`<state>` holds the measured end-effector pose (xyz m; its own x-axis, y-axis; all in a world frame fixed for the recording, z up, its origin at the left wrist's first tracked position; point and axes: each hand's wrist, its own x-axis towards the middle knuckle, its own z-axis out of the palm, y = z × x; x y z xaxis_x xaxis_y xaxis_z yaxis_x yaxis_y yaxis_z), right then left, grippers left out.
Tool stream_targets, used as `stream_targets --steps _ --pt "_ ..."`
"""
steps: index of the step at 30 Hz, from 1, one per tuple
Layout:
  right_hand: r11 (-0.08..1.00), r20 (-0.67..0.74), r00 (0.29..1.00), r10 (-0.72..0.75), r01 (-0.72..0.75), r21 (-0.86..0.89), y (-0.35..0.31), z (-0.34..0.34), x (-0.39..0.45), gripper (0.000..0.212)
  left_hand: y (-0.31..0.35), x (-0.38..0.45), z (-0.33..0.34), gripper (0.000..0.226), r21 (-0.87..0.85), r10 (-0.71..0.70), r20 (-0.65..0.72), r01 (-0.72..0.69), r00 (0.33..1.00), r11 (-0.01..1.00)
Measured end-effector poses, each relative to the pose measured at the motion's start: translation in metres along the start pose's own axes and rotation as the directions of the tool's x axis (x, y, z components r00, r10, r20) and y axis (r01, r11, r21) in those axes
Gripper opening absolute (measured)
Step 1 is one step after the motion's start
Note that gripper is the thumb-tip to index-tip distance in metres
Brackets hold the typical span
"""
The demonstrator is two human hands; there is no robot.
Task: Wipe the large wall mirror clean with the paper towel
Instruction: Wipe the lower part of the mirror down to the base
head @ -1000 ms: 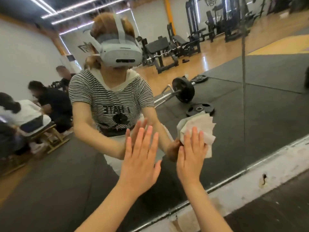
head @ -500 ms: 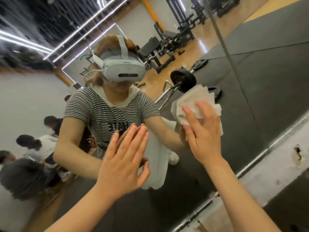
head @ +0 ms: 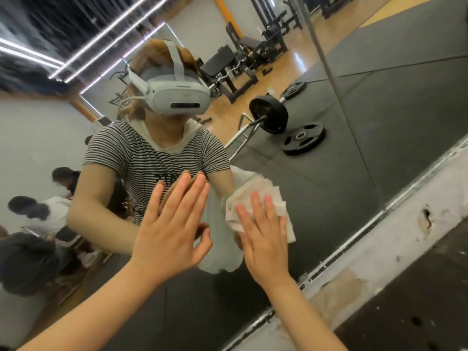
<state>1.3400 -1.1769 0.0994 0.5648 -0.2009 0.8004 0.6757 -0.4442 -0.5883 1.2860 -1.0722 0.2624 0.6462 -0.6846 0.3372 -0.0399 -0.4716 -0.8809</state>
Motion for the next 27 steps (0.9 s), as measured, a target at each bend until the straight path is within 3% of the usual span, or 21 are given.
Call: stream_targets --steps 3,5,8,13,16,21,25,27 --pt "0.998 0.029 0.999 -0.042 0.044 -0.051 0.032 -0.008 0.001 0.045 -0.001 -0.001 0.0 0.072 0.009 -0.004 0.007 0.003 1.0 1.0" --pt "0.995 -0.023 0.995 0.094 -0.095 -0.043 0.054 -0.016 0.012 0.047 0.0 0.0 -0.001 0.073 0.012 -0.004 0.016 0.004 1.0 1.0" --pt "0.943 -0.117 0.936 0.331 -0.323 0.079 0.083 -0.031 0.025 0.049 0.0 0.0 -0.001 0.073 0.018 -0.004 0.019 0.003 1.0 1.0" --pt "0.87 -0.173 0.858 0.483 -0.45 0.2 0.107 -0.049 0.034 0.045 0.0 0.001 -0.001 0.073 0.026 -0.01 0.014 0.009 1.0 1.0" --pt "0.903 -0.188 0.884 0.429 -0.414 0.115 0.087 -0.035 0.029 0.054 0.0 0.0 -0.001 0.072 0.027 -0.013 0.007 0.012 1.0 1.0" --pt "0.985 -0.109 0.979 0.17 -0.171 0.003 0.039 0.001 -0.01 0.046 0.0 0.0 -0.001 0.074 0.024 -0.014 0.018 0.014 1.0 1.0" --pt "0.999 -0.044 0.999 -0.002 -0.001 -0.053 0.073 -0.008 -0.013 0.041 0.0 0.0 0.0 0.073 0.029 -0.01 0.018 0.01 1.0 1.0" --pt "0.998 -0.072 0.996 0.054 -0.057 -0.03 0.096 -0.016 -0.011 0.039 0.0 0.0 0.0 0.074 0.028 -0.016 0.02 0.015 1.0 0.999"
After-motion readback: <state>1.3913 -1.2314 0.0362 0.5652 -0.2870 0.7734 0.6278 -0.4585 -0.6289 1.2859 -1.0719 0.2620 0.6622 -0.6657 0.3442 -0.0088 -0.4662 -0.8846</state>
